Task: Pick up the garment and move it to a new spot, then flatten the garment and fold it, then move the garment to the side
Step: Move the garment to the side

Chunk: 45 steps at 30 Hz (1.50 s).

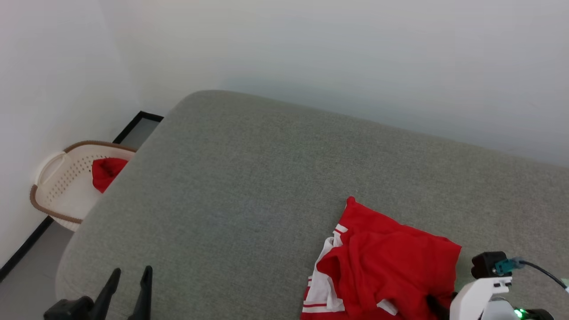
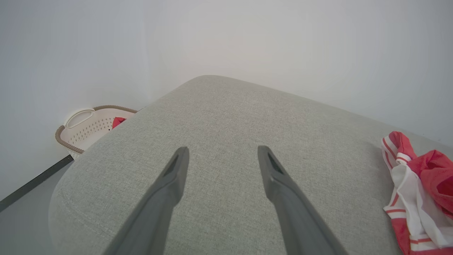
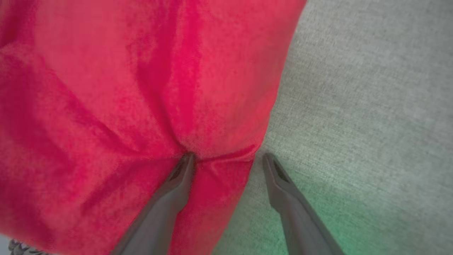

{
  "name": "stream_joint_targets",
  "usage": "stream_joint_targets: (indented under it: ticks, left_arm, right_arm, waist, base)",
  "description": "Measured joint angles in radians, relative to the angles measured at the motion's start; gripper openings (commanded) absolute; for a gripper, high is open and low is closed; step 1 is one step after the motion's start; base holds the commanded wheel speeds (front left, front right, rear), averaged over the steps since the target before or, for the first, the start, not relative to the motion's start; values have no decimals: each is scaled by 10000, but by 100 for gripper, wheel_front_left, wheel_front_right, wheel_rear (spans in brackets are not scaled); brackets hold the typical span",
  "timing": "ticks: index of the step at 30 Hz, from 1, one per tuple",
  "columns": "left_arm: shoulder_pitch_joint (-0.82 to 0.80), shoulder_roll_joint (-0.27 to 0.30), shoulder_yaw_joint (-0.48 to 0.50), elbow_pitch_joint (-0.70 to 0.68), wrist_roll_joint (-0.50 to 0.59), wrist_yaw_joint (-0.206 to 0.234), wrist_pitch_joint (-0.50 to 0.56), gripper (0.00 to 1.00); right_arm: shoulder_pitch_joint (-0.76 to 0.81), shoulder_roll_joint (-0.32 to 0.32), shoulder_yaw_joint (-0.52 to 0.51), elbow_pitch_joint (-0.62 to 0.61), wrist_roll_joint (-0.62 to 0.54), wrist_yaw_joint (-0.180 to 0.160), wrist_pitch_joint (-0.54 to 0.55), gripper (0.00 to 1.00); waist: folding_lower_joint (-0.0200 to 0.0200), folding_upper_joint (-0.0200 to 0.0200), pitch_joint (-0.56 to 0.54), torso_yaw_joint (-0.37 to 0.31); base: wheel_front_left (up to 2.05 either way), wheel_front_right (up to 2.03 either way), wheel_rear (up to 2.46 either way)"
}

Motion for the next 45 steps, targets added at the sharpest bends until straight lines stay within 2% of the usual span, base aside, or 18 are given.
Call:
stream_joint_targets:
  ticks: [5,6,7,17,24,45]
  left_arm:
    - [-87,-27,-38,29,-27,0,0,100]
    - [-93,-33,-42,42,-50,0,0,100]
    - [-99,-38,-46,54,-77,0,0,100]
    - [-121,-82,-8,113,-90,0,0,100]
    - [-129,-209,234,100,134,0,0,100]
    - [-637,-769,495,-433,761,0,0,100]
  right_arm:
    - [-464,368,-295,533,-140,2,257,100]
    - [-579,430,-242,623,-142,0,391,47]
    - [-669,443,-190,688,-94,-8,464,0]
    - [-1352,447,121,1204,236,-6,414,0]
    - [-1792,48,178,1304,251,-4,282,0]
    - [-3447,-2662,1994,303,123,-2,474,0]
  waist:
    - [0,0,141,21]
    - [0,0,160,27]
    - [-1,0,175,33]
    - [0,0,208,-16]
    - [0,0,204,-247]
    - [-1,0,745,-1791]
  base:
    - [0,0,0]
    - [0,0,0]
    - [0,0,0]
    - [0,0,0]
    - [0,0,0]
    - [0,0,0]
